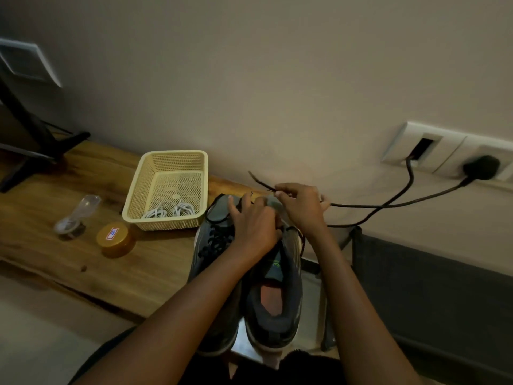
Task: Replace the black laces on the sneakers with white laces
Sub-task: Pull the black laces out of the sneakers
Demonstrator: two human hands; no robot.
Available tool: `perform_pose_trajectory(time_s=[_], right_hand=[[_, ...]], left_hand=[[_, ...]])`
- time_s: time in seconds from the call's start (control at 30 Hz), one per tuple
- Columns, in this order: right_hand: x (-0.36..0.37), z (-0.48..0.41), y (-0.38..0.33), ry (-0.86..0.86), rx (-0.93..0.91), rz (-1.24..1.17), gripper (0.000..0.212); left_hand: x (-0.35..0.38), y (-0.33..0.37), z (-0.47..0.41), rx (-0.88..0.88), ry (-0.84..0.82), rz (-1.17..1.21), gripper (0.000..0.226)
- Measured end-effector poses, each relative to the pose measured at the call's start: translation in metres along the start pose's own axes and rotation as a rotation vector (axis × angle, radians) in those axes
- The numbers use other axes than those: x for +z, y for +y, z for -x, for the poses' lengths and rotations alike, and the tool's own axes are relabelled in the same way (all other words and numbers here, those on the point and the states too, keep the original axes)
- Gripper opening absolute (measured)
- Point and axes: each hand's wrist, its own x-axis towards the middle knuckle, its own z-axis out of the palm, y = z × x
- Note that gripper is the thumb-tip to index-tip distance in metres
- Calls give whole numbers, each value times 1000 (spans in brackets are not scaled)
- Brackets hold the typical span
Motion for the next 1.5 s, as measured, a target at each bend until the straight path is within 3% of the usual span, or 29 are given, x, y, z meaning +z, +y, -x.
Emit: perform_pose_trajectory(time_s=[0.07,0.23,0.37,0.63,0.77,0.93,1.1,1.3,1.5], right_hand=[[7,-4,4,-89,6,-27,25],[-15,8,22,-16,168,-77,11],[-27,42,18,-161,285,265,18],[-26,51,10,-274,203,399,45],[-12,55,2,-180,145,522,44],[-13,60,6,-104,166,483,28],[-8,60,11,-73,238,419,29],[-10,59,11,-81,245,327,30],[-9,61,9,-58,234,330,28]], left_hand=[[2,1,-5,-10,6,-45,30],[9,-1,-8,-17,6,-38,23],[10,-4,-10,-26,9,-7,26],[13,-10,-11,-20,13,96,21],[15,-10,-11,-4,48,138,20],[12,-8,-9,5,78,230,11],[13,-7,-7,-58,187,298,8],[4,-9,0,162,96,97,10],[4,-6,0,141,86,10,8]])
